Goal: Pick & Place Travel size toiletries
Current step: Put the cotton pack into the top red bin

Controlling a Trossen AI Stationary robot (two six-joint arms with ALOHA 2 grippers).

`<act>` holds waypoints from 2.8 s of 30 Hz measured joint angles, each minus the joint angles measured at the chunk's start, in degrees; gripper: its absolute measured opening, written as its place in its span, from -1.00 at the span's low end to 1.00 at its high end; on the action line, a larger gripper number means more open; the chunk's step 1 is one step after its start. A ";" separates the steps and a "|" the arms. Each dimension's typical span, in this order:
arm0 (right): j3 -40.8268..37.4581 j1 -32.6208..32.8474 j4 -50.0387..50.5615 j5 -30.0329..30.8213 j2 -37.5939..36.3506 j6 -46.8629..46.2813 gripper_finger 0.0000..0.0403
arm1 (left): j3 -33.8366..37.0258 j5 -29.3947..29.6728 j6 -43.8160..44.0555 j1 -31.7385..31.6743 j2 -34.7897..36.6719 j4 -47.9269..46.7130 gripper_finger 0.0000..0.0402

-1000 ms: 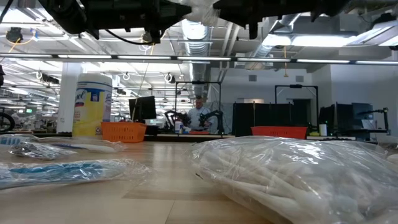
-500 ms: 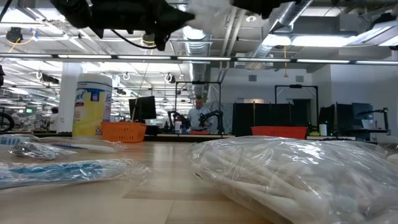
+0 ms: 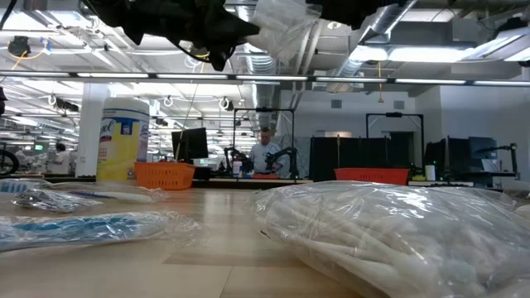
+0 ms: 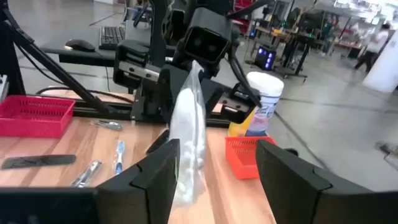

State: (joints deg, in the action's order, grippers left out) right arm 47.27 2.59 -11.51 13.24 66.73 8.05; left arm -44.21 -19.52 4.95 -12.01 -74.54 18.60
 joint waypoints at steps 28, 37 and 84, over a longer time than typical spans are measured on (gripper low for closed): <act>8.56 -1.29 17.82 -1.16 5.32 -5.11 -0.36 | -3.15 0.47 -0.20 -0.79 -6.41 -0.89 -0.96; 8.54 -2.42 19.11 -0.34 5.34 -5.08 -0.86 | -3.15 0.44 -0.17 -0.57 -6.41 -0.82 -0.88; 21.58 -48.42 52.92 3.13 18.15 30.78 -1.00 | 0.37 12.03 -0.17 -0.55 9.97 -10.53 -0.23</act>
State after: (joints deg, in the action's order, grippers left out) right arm 68.85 -45.84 41.41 16.37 84.88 38.83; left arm -43.83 -7.49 4.78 -12.56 -64.58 8.08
